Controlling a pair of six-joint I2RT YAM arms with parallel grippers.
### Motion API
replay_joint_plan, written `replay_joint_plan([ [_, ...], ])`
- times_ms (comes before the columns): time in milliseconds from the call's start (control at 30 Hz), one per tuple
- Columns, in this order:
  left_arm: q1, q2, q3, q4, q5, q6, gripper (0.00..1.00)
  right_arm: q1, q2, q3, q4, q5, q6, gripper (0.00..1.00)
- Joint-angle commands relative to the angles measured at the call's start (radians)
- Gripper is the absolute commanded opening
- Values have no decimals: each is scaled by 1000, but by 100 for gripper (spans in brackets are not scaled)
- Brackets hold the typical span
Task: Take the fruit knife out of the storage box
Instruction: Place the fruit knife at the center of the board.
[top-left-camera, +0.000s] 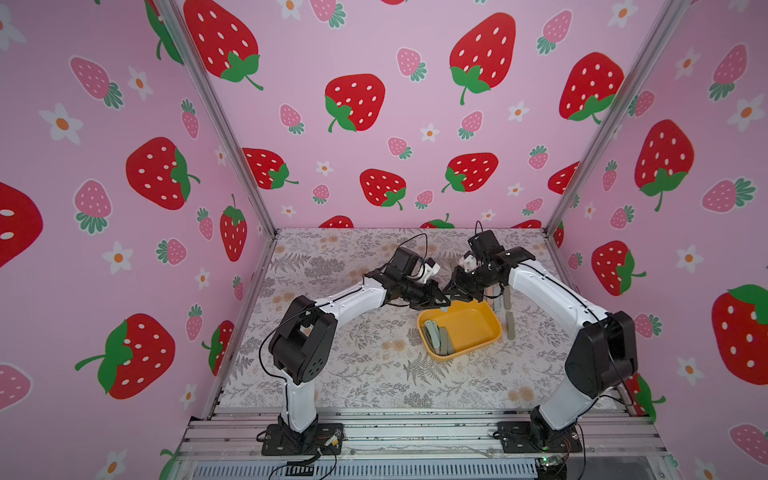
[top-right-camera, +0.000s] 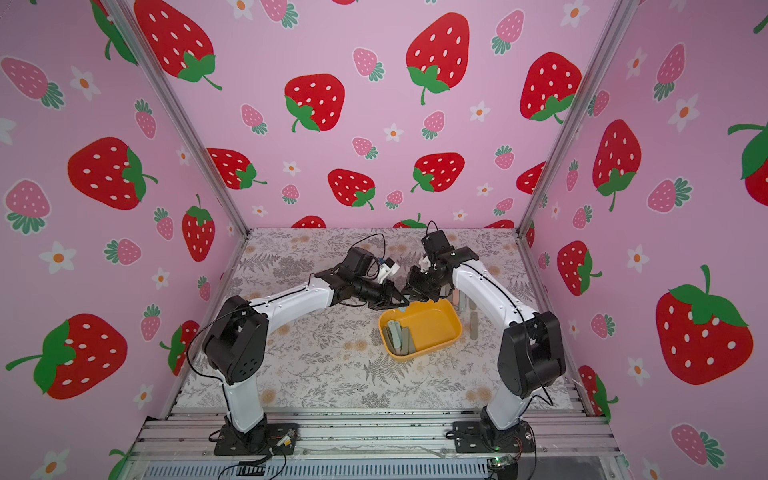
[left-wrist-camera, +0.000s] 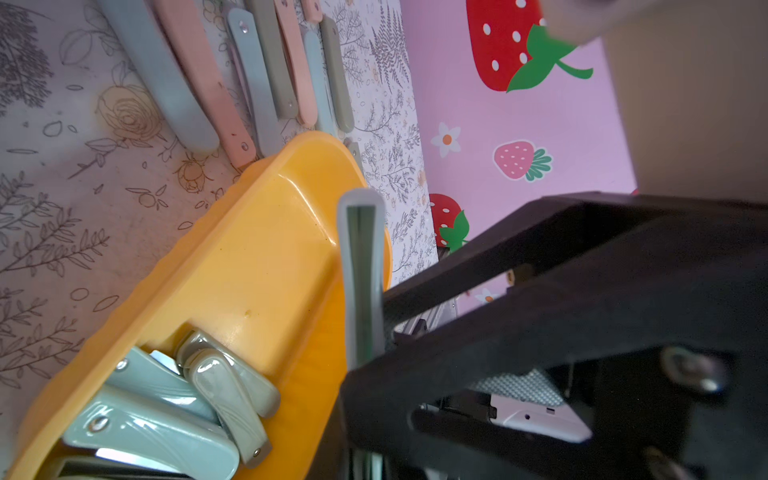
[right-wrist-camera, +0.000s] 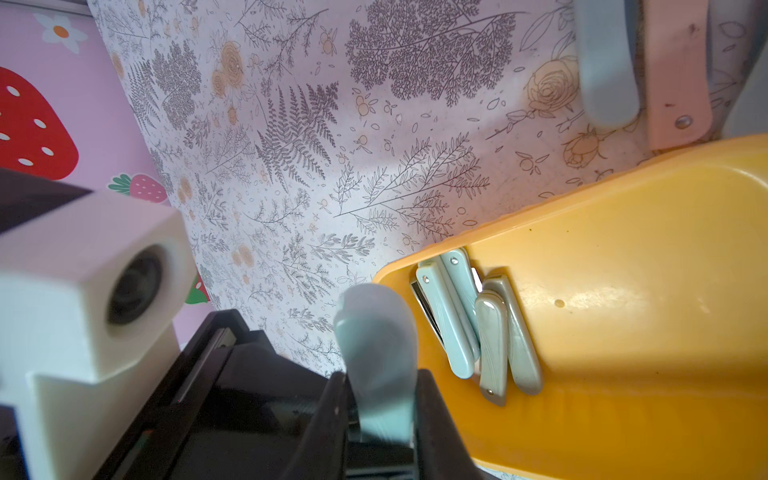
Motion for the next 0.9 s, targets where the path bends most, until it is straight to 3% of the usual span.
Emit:
replay_joint_plan([
  [0, -6, -8, 31, 50, 33, 25, 7, 9, 14, -15, -11, -45, 13, 19],
  [167, -2, -15, 23, 41, 38, 34, 0, 8, 13, -8, -17, -34, 13, 24],
  [400, 12, -13, 21, 39, 45, 36, 0, -5, -11, -4, -39, 29, -3, 60],
  [733, 53, 140, 165, 76, 84, -32, 0, -127, -79, -106, -20, 79, 3, 99],
  [867, 75, 253, 263, 134, 100, -112, 0, -168, -53, -91, -31, 67, -26, 99],
])
